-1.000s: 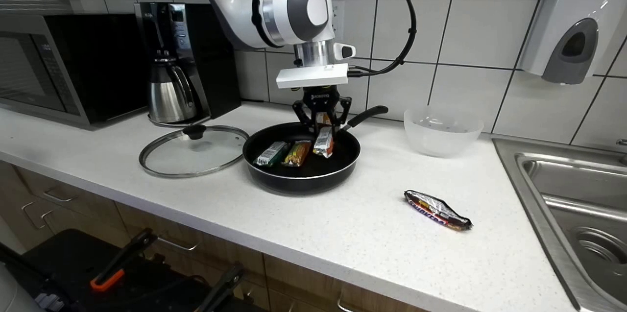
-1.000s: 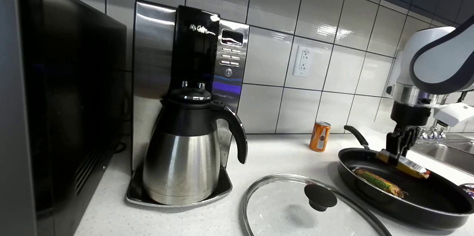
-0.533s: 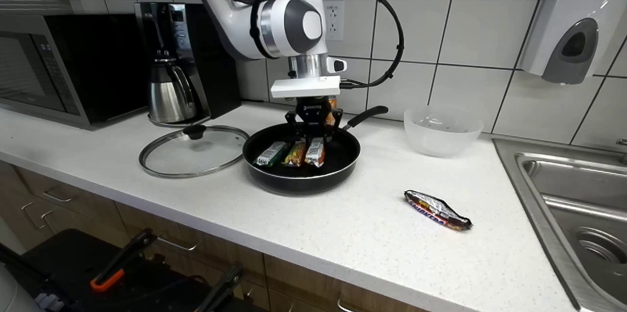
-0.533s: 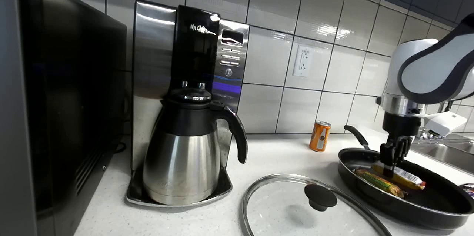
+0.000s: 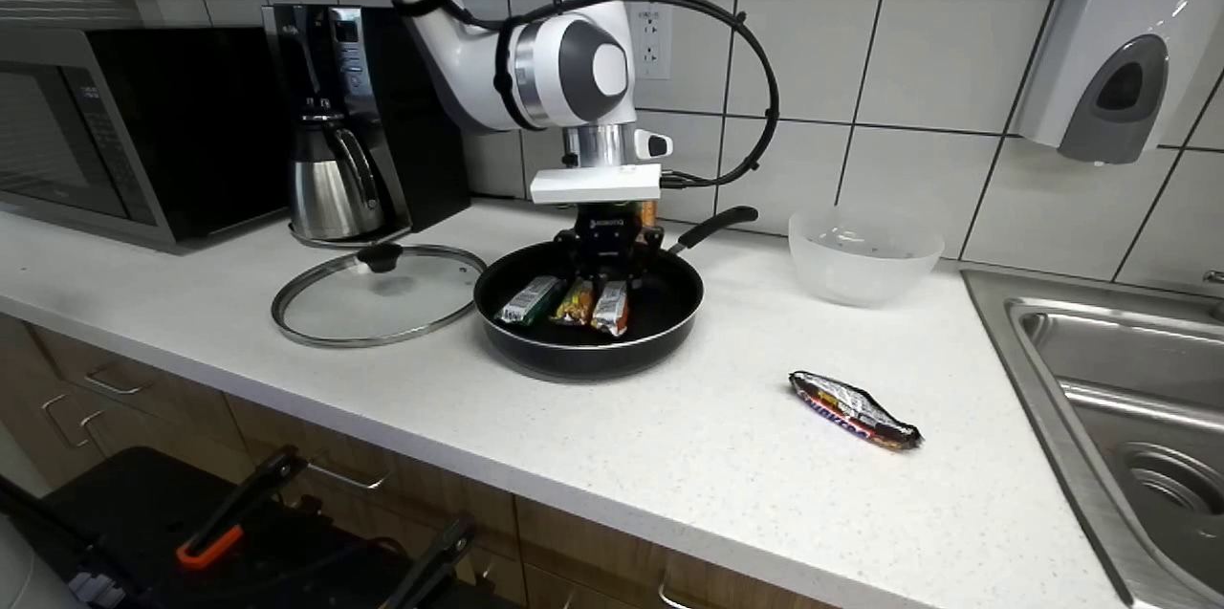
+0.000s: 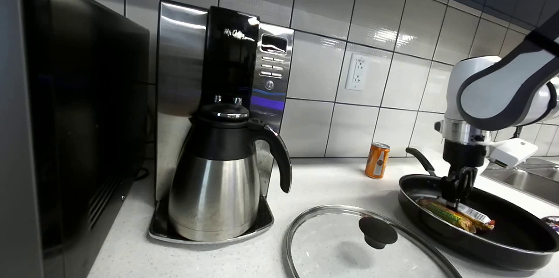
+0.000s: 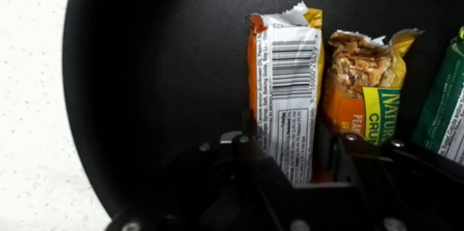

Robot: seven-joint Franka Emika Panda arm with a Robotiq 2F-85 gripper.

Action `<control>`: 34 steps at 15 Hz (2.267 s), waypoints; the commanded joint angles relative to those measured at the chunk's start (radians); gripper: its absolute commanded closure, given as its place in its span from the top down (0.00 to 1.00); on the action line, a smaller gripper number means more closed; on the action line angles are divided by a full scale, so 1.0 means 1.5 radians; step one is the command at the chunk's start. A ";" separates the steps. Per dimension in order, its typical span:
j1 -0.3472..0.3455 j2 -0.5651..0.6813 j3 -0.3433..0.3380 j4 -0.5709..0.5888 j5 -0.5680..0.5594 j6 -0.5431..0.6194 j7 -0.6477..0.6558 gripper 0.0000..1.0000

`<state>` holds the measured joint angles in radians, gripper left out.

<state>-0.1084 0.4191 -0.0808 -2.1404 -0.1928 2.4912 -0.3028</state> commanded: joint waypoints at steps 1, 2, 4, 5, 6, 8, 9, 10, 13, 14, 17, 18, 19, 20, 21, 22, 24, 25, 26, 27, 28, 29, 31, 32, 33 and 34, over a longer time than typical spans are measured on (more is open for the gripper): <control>-0.011 0.007 0.014 0.028 0.009 -0.034 -0.022 0.67; -0.011 0.002 0.015 0.025 0.008 -0.033 -0.023 0.66; -0.011 -0.008 0.013 0.019 0.006 -0.030 -0.022 0.75; -0.012 -0.012 0.012 0.018 0.006 -0.028 -0.022 0.81; -0.012 -0.017 0.011 0.015 0.005 -0.026 -0.021 0.90; -0.013 -0.028 0.009 0.009 0.005 -0.024 -0.019 1.00; -0.014 -0.033 0.008 0.007 0.005 -0.025 -0.019 1.00; -0.017 -0.039 0.009 0.005 0.007 -0.025 -0.022 1.00; -0.021 -0.061 0.006 -0.006 0.006 -0.027 -0.026 1.00; -0.025 -0.071 0.007 -0.012 0.008 -0.027 -0.031 1.00; -0.033 -0.096 0.001 -0.027 0.007 -0.026 -0.038 1.00; -0.038 -0.105 -0.003 -0.033 0.007 -0.025 -0.041 1.00; -0.042 -0.113 -0.007 -0.039 0.006 -0.025 -0.043 1.00; -0.047 -0.121 -0.012 -0.045 0.006 -0.023 -0.047 1.00; -0.052 -0.128 -0.016 -0.050 0.007 -0.023 -0.052 1.00; -0.057 -0.134 -0.022 -0.056 0.007 -0.022 -0.057 1.00; -0.068 -0.146 -0.033 -0.067 0.005 -0.021 -0.070 1.00; -0.075 -0.152 -0.039 -0.073 0.004 -0.019 -0.080 1.00; -0.080 -0.156 -0.044 -0.077 0.004 -0.019 -0.089 1.00; -0.087 -0.161 -0.050 -0.082 0.004 -0.018 -0.101 1.00; -0.094 -0.164 -0.055 -0.087 0.005 -0.016 -0.116 1.00; -0.101 -0.167 -0.060 -0.090 0.005 -0.015 -0.129 1.00; -0.116 -0.171 -0.070 -0.098 0.008 -0.013 -0.162 1.00; -0.124 -0.172 -0.075 -0.100 0.008 -0.010 -0.182 1.00; -0.132 -0.171 -0.079 -0.100 0.010 -0.009 -0.202 1.00; -0.141 -0.167 -0.082 -0.099 0.014 -0.009 -0.226 1.00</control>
<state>-0.2807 0.2012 -0.1973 -2.2614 -0.1924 2.4772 -0.5358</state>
